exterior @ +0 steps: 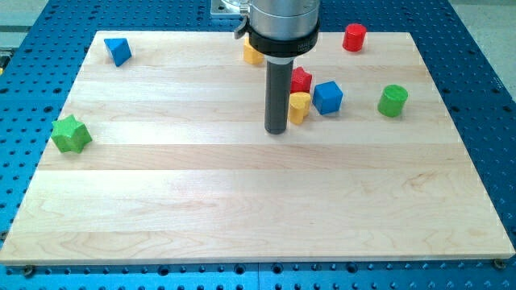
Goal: Push the blue cube to the right of the heart
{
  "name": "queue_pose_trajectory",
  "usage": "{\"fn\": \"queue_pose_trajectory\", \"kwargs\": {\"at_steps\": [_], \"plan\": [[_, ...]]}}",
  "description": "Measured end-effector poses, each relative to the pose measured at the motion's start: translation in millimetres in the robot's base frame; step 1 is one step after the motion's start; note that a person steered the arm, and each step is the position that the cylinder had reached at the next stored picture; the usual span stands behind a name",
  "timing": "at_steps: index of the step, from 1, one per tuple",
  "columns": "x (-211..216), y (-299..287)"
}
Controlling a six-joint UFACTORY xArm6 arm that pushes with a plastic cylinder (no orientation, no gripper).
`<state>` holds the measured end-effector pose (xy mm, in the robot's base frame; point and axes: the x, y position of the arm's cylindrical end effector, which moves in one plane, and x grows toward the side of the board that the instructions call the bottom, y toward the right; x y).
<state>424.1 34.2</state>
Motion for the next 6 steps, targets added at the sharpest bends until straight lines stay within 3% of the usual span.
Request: {"fn": "queue_pose_trajectory", "kwargs": {"at_steps": [2,4,5,6], "plan": [[-65,111],[-75,97],[-46,97],[11,114]]}}
